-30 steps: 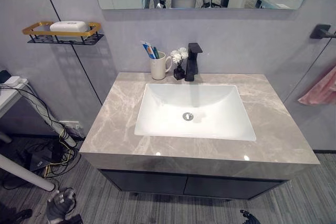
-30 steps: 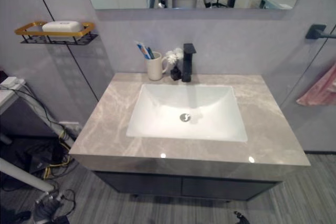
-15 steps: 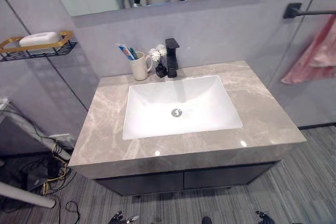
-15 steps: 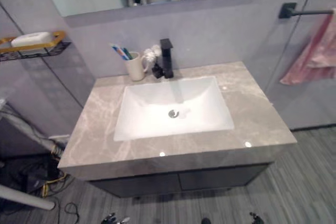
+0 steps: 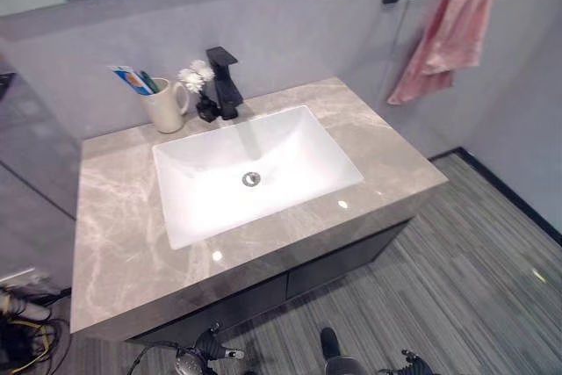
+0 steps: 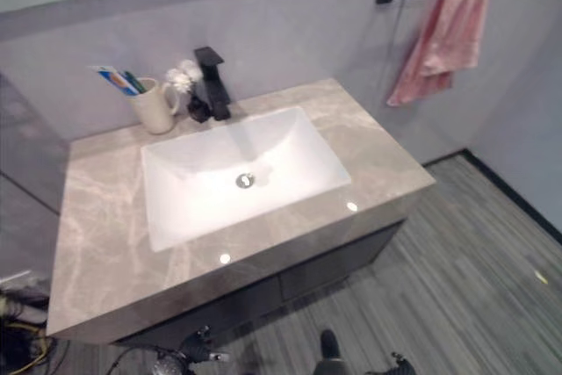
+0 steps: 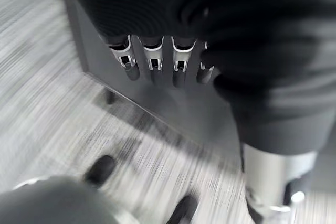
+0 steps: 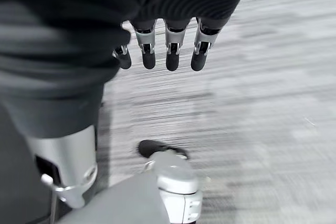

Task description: Put brush and paste in cup on sink, flatten towel.

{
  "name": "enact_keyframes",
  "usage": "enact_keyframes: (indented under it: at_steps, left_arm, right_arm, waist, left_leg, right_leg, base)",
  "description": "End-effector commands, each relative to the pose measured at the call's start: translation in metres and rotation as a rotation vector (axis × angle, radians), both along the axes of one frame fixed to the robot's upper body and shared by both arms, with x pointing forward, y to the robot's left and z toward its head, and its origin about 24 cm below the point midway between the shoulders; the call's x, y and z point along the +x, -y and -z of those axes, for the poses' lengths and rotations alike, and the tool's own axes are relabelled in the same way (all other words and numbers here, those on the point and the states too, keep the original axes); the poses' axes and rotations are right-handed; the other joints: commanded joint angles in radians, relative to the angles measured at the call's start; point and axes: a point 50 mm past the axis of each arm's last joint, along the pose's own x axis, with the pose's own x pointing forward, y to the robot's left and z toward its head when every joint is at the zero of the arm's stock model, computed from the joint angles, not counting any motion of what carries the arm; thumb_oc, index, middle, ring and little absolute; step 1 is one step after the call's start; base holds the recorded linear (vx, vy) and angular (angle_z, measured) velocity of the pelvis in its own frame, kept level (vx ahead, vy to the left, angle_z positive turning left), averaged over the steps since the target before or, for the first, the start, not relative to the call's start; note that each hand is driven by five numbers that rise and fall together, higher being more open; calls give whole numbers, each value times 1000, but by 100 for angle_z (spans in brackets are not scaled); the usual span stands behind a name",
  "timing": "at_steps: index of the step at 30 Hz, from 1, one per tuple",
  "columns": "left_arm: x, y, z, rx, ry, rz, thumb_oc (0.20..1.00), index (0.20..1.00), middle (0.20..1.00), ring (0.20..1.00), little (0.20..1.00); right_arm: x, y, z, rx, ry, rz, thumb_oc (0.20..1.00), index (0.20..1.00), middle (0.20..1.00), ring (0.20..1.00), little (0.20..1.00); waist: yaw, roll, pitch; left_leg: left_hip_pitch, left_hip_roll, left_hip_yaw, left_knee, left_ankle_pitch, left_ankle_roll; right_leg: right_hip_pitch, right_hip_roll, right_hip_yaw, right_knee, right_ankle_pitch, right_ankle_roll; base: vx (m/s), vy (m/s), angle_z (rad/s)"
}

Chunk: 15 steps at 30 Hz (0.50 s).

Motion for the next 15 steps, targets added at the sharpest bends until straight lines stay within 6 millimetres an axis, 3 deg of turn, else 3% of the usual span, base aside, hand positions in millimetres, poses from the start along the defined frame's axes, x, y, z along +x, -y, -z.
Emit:
enact_keyframes:
  at_steps: [1, 5, 8, 9, 10, 12, 14, 15]
  left_arm:
    - [13, 7, -5, 5, 62, 37, 1000, 1000, 1000, 1000, 1000]
    - [17, 12, -7, -5, 74, 27, 1000, 1000, 1000, 1000, 1000]
    - [18, 12, -7, -23, 76, -23, 1000, 1000, 1000, 1000, 1000]
    - [15, 9, -5, -67, 62, -129, 1000, 1000, 1000, 1000, 1000]
    - [15, 10, -5, -86, 63, -149, 1000, 1000, 1000, 1000, 1000]
    - [16, 9, -6, -94, 67, -167, 1000, 1000, 1000, 1000, 1000]
    - [14, 1, -5, -113, 71, -274, 1000, 1000, 1000, 1000, 1000]
    - [10, -4, -3, -121, 60, -339, 1000, 1000, 1000, 1000, 1000]
  right_arm:
    - [-14, 14, -1, -53, -36, 11, 1000, 1000, 1000, 1000, 1000]
    - [-30, 14, 2, -53, -70, 47, 1000, 1000, 1000, 1000, 1000]
    - [-28, 13, 2, -56, -67, 56, 1000, 1000, 1000, 1000, 1000]
    - [-22, 10, 2, -51, -53, 44, 1000, 1000, 1000, 1000, 1000]
    - [-17, 7, 2, -47, -45, 29, 1000, 1000, 1000, 1000, 1000]
    - [-13, 6, 2, -45, -35, 17, 1000, 1000, 1000, 1000, 1000]
    - [-9, 0, 2, -31, -12, -18, 1000, 1000, 1000, 1000, 1000]
    - [-8, 0, 1, -25, 4, -10, 1000, 1000, 1000, 1000, 1000]
  waist:
    - [23, 42, 12]
    - [16, 42, -2]
    - [37, 37, -21]
    - [44, 26, -39]
    - [46, 19, -48]
    - [51, 14, -52]
    - [14, 15, -71]
    - [4, 15, -75]
  left_leg:
    - [-15, 23, -25, -9, 17, -19]
    - [6, 41, 55, -50, 27, -17]
    - [10, 55, 146, -58, 40, -18]
    - [10, 68, 209, -53, 48, -21]
    - [9, 74, 242, -43, 46, -25]
    - [17, 83, 269, -35, 49, -31]
    - [31, 111, 287, -6, 54, -50]
    - [38, 120, 295, 1, 54, -56]
  right_leg:
    - [62, -102, -203, 137, -58, 23]
    - [123, -90, -244, 229, -138, 18]
    - [178, -91, -365, 252, -178, 5]
    - [209, -80, -428, 246, -188, 3]
    - [224, -74, -441, 215, -186, 4]
    - [223, -72, -436, 191, -178, 0]
    - [227, -19, -334, 157, -207, -24]
    - [229, -9, -314, 151, -213, -31]
  base:
    - [-122, 39, -113]
    - [-88, 24, -121]
    - [-121, -68, -113]
    - [-84, -162, -110]
    - [-50, -182, -137]
    - [26, -156, -122]
    - [107, -279, -70]
    - [71, -148, -83]
